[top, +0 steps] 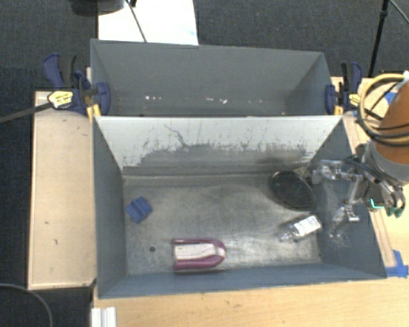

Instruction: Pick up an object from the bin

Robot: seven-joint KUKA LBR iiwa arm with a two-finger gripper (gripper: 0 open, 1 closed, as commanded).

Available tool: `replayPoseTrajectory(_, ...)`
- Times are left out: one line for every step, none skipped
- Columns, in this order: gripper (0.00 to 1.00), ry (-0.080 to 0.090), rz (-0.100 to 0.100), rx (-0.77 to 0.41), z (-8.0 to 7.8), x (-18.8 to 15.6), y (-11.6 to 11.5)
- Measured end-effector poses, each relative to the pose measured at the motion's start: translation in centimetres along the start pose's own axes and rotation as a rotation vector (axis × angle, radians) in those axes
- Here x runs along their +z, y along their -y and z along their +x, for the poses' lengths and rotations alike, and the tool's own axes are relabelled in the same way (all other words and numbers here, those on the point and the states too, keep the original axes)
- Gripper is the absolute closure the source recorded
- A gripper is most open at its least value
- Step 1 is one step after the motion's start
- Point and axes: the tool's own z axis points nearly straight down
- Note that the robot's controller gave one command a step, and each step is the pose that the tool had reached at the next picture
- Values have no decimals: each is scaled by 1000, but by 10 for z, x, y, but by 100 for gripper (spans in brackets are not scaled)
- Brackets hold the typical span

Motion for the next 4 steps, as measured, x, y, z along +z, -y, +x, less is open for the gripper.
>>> replayPoseTrajectory(0,12,3,-222,7,153,24)
replayPoseTrajectory(0,11,1,-265,9,122,-9)
replayPoseTrajectory(0,5,0,-54,-9,123,11)
replayPoseTrajectory(0,5,-2,35,5,153,11)
